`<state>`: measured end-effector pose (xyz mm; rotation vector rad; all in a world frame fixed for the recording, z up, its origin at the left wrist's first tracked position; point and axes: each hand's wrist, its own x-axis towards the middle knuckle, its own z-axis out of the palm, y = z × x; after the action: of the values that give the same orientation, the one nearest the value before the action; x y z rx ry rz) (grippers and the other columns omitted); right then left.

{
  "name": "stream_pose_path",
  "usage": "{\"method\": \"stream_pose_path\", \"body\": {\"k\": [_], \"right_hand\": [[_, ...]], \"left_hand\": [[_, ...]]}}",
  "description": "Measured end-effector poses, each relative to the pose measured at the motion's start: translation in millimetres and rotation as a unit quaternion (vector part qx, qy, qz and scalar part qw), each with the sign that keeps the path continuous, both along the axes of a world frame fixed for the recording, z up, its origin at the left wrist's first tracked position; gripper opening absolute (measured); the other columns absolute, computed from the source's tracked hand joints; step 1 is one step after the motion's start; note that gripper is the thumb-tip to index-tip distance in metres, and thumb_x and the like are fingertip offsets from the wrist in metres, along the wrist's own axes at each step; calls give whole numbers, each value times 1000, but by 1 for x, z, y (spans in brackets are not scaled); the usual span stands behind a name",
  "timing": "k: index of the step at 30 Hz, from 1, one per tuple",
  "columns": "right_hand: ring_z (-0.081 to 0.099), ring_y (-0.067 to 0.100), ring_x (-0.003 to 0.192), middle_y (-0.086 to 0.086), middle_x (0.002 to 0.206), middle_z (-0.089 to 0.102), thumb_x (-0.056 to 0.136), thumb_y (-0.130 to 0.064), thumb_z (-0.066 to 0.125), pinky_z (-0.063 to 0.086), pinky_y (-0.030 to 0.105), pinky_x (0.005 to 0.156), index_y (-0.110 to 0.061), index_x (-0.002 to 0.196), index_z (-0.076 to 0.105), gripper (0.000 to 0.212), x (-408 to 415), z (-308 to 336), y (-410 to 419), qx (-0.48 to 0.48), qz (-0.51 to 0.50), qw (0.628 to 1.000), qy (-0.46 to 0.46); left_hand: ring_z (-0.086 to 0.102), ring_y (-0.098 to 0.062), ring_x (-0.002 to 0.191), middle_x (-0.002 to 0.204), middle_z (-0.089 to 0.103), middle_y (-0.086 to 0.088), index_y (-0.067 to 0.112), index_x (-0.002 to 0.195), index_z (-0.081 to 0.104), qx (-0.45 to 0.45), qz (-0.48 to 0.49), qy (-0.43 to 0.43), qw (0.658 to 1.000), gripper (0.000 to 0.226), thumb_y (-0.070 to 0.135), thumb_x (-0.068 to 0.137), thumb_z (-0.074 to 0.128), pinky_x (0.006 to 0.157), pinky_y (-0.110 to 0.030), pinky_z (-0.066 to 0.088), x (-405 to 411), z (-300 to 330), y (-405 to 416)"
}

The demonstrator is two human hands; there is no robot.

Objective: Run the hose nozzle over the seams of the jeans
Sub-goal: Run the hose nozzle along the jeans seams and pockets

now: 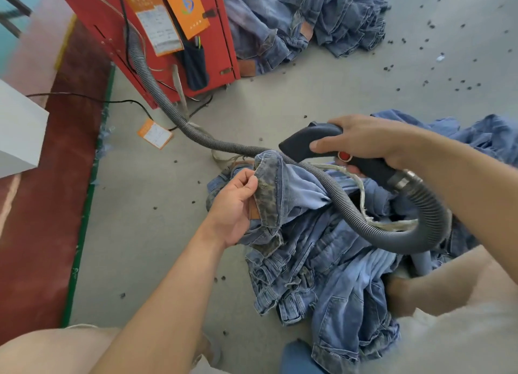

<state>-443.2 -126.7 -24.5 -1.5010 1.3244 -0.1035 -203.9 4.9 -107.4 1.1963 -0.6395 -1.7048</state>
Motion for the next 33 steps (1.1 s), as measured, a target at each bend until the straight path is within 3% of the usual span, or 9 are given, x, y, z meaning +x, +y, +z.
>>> {"method": "stream_pose_path", "body": {"k": [3,10,14,17,19,22,26,29,33], "right_hand": [[57,18,50,1,62,60,89,-44,78,53,29,50,-34,97,71,14,3,2,3,55,62,996,17],[54,15,41,3,62,58,95,-39,72,50,26,43,-26,107,64,20,11,-14,5,-25,-52,998,11],[60,9,42,-9,63,68,89,-50,72,46,20,42,-35,94,60,20,-1,0,17,-192,145,969,61],[62,-5,66,-35,82,62,88,-56,70,40,22,52,-39,98,55,24,-3,4,37,-247,274,921,125],[59,-8,75,-34,83,61,87,-58,69,37,22,55,-41,98,52,27,-3,1,46,-268,312,900,147],[58,2,61,-14,71,62,88,-59,68,41,26,56,-42,95,48,27,4,-4,52,-287,306,895,154],[58,5,61,-14,71,60,92,-51,68,44,28,55,-34,101,52,25,23,-13,56,-320,224,915,102],[55,3,60,-12,70,59,91,-50,68,37,24,52,-33,100,53,25,16,-9,42,-338,172,918,113],[62,-2,67,-25,80,64,87,-57,68,39,22,54,-41,97,53,24,-1,3,39,-271,271,914,133]], "left_hand": [[63,-20,80,92,67,-3,27,84,69,-4,0,3,1000,42,18,111,38,74,-43,56,5,0,2],[70,-25,89,104,71,-10,20,93,61,26,20,54,998,30,20,112,37,81,-53,60,1,-2,3],[75,-33,94,118,71,-20,12,116,53,68,116,67,989,21,18,113,33,75,-57,63,8,0,-5],[67,-40,113,132,63,-28,6,125,50,91,147,64,983,24,16,113,32,98,-62,54,7,-2,-11],[59,-43,128,140,58,-31,0,137,47,113,159,69,978,32,16,114,31,110,-64,44,5,-5,-15],[54,-45,134,143,54,-33,-4,148,40,137,179,84,971,40,14,114,29,115,-63,38,6,-6,-17],[50,-45,138,146,51,-33,-4,150,39,149,175,97,968,43,14,114,27,116,-62,38,3,-10,-15],[54,-45,134,142,55,-32,-3,147,45,155,174,112,966,43,17,114,27,102,-61,48,5,-8,-17],[54,-45,134,143,55,-32,-5,145,47,164,182,123,962,43,17,114,27,104,-58,47,7,-6,-19]]}}
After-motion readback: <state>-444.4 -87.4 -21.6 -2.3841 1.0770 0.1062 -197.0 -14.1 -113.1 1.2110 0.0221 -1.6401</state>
